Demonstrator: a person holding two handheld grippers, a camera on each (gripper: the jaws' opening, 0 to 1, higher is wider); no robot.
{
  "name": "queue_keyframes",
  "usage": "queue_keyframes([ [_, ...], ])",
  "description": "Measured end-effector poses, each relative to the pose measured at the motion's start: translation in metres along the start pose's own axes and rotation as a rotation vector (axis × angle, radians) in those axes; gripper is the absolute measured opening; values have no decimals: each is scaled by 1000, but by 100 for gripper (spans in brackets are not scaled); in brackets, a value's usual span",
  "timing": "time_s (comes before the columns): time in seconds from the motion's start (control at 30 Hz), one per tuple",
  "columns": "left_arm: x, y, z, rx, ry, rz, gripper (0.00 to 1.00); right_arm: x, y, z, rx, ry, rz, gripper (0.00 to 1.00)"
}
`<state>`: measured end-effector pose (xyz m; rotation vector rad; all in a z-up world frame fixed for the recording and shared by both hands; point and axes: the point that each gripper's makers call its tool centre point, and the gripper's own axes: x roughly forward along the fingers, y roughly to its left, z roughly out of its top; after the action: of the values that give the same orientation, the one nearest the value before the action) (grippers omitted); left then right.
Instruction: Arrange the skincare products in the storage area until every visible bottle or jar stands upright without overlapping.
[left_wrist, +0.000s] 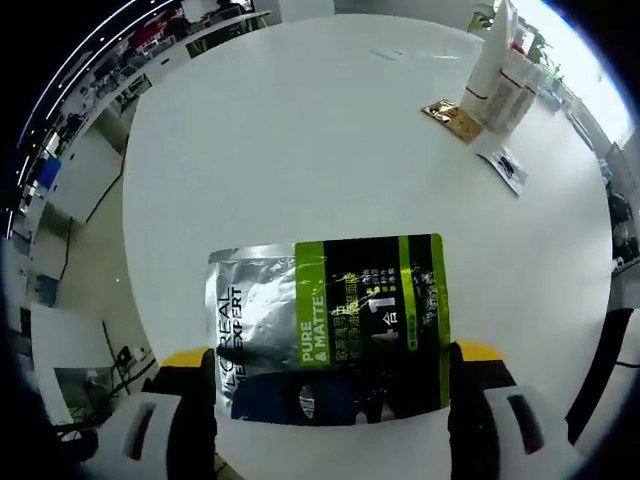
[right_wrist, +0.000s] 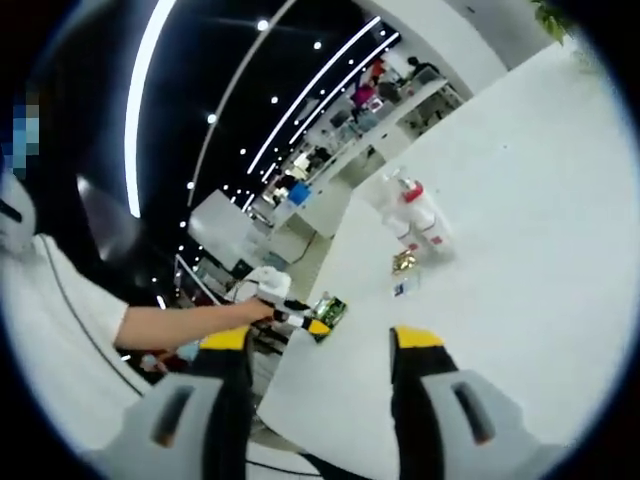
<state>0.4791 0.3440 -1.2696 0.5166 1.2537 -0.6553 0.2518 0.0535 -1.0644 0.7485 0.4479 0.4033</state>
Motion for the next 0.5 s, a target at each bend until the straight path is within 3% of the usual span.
queue_keyframes([
  [0.27, 0, -5, 5, -3, -9, -15, 100, -8, -6, 0, 3, -9, -30, 53],
  [0.5, -1, -13, 6, 10, -59, -27, 98, -8, -6, -5, 6, 3, -31, 52],
])
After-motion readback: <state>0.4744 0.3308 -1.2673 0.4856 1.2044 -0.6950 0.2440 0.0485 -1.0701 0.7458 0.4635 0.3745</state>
